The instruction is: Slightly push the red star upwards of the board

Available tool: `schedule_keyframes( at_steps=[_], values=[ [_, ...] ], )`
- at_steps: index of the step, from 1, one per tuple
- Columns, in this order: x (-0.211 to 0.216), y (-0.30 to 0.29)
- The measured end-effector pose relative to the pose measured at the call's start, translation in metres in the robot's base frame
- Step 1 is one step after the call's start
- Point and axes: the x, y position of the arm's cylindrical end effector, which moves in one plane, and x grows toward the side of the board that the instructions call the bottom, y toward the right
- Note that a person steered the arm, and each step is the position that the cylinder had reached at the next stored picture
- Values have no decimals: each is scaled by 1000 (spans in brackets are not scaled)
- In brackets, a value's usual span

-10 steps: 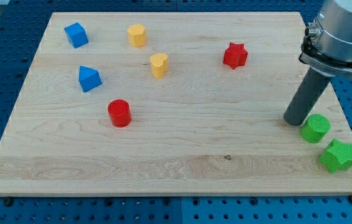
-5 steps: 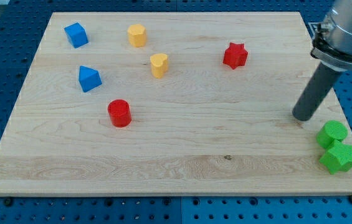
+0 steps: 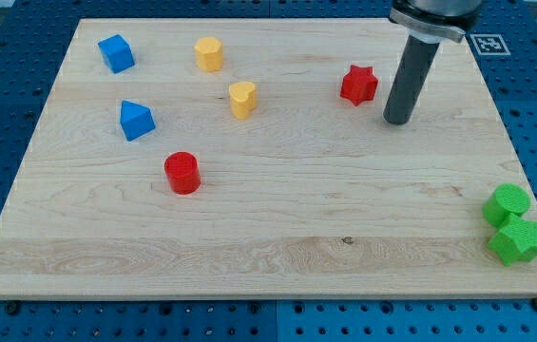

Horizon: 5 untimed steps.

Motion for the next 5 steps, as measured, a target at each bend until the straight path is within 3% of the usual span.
schedule_keyframes(
  at_steps=[2, 5],
  values=[
    [-2, -1],
    [-38, -17]
  ],
)
